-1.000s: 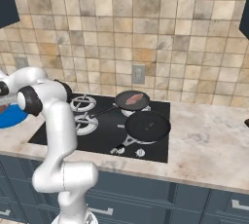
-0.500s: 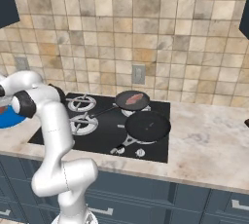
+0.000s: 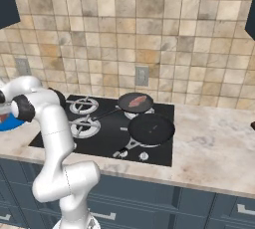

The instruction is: Place one of the steaks on the plate and the other in the bowl. Then place the bowl in the fridge.

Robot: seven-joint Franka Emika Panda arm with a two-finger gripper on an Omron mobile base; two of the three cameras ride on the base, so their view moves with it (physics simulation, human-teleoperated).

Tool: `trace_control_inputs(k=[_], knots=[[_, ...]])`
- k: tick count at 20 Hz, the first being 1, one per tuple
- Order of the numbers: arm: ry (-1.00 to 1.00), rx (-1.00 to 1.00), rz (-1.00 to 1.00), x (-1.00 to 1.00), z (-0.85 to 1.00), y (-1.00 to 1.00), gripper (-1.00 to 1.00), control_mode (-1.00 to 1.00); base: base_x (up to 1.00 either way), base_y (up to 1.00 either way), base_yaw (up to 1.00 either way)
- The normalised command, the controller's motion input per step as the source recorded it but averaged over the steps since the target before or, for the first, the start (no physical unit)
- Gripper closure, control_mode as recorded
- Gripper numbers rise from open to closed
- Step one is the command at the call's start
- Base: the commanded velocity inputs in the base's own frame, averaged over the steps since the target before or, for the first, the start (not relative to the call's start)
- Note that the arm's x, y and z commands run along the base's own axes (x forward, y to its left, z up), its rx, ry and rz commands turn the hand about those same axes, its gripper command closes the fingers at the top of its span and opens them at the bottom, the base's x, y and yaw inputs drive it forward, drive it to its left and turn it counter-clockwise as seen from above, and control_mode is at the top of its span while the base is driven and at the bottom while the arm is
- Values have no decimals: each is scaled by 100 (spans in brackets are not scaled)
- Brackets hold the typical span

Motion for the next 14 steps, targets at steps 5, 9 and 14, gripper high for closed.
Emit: trace_control_inputs(k=[5,9,14], knots=[[0,3,0,27,-33,0,100,-100,0,0,0],[0,0,0,37,-33,0,100,-100,0,0,0],[0,0,-1,-1,-5,6,-100,-100,0,0,0]])
